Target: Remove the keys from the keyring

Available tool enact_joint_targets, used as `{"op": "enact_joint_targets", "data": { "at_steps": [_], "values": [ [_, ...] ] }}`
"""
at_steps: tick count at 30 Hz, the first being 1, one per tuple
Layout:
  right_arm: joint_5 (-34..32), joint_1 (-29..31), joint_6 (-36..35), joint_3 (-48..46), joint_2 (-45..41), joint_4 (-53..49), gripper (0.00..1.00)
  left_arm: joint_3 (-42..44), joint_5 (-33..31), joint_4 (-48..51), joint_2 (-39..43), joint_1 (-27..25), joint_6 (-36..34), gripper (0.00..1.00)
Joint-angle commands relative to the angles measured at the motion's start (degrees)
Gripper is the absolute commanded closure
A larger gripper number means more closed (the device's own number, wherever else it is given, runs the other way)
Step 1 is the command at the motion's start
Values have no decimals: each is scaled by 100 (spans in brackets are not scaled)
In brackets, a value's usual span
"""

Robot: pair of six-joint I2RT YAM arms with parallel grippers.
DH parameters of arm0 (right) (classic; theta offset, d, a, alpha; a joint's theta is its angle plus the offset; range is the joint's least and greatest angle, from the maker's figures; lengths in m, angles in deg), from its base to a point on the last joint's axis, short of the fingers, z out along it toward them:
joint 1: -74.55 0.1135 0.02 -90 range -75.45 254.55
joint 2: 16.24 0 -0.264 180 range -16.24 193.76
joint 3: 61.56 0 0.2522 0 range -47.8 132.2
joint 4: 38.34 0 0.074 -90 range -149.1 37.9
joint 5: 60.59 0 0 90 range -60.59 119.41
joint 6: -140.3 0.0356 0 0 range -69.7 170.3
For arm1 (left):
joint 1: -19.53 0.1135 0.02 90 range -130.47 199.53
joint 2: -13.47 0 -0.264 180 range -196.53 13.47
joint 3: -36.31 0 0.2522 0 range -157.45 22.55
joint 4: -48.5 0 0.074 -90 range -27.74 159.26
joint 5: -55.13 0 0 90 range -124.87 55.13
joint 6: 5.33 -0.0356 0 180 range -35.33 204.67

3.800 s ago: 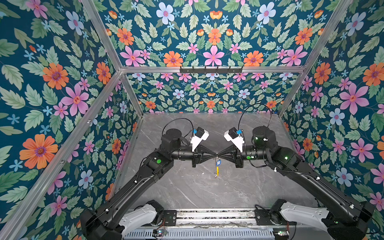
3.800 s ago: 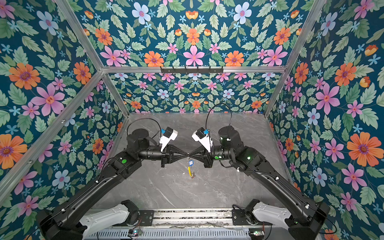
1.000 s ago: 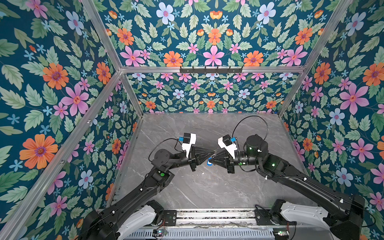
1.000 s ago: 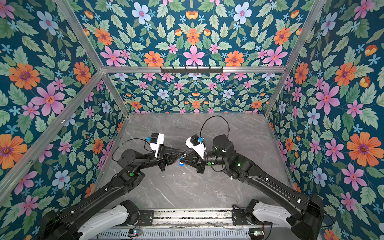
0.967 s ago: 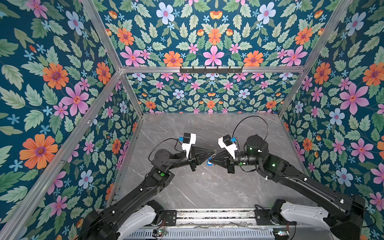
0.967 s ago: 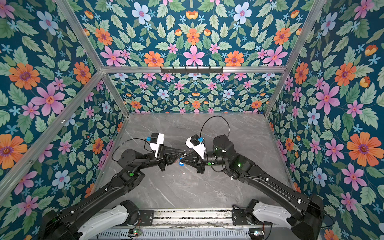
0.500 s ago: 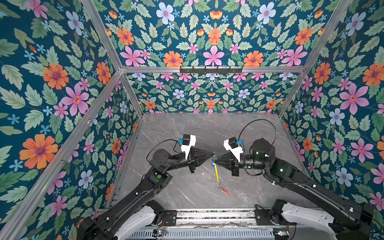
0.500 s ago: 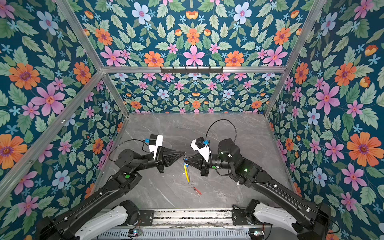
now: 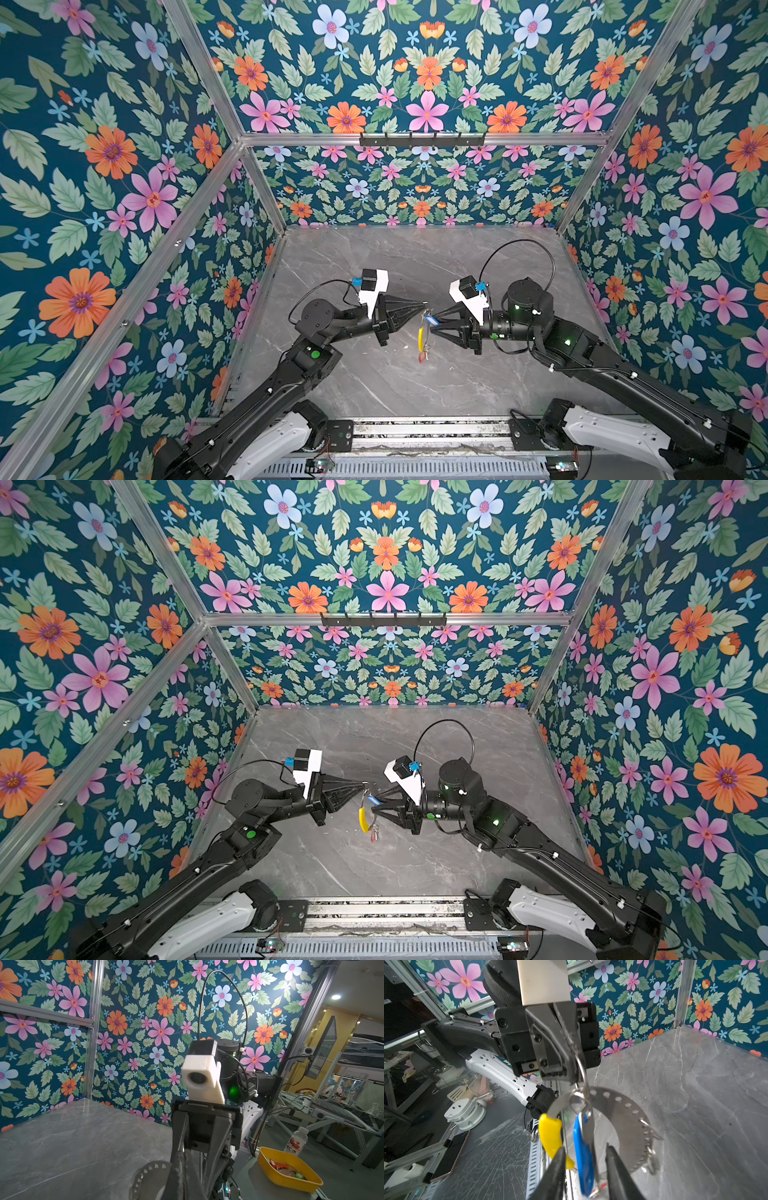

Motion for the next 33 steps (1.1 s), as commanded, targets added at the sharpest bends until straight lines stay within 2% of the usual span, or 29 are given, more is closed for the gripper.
{"op": "enact_joint_targets", "data": {
  "at_steps": [1, 5, 9, 14, 24, 28, 33],
  "values": [
    [-17, -98, 187, -101, -219, 271, 57, -42, -56, -280, 8, -2, -9, 100],
    [1144, -966, 1391, -438, -281, 1793, 52, -19, -95, -329, -10, 2, 2, 100],
    [1521, -1018, 1835, -216, 81, 2440, 50, 41, -171, -466, -27, 3, 79, 100],
    [1640, -1013, 2230, -104, 395, 3064, 52, 106, -266, -573, -27, -2, 107, 100],
    [1595, -804, 1928, 92, 621, 2609, 64, 133, -311, -670, -56, 5, 134, 100],
    [1422, -800, 1845, 96, 648, 2379, 65, 128, -320, -653, -36, 1, 134, 100],
    [1560, -800, 1872, 60, 683, 2347, 69, 136, -346, -618, 7, -2, 119, 100]
  ]
}}
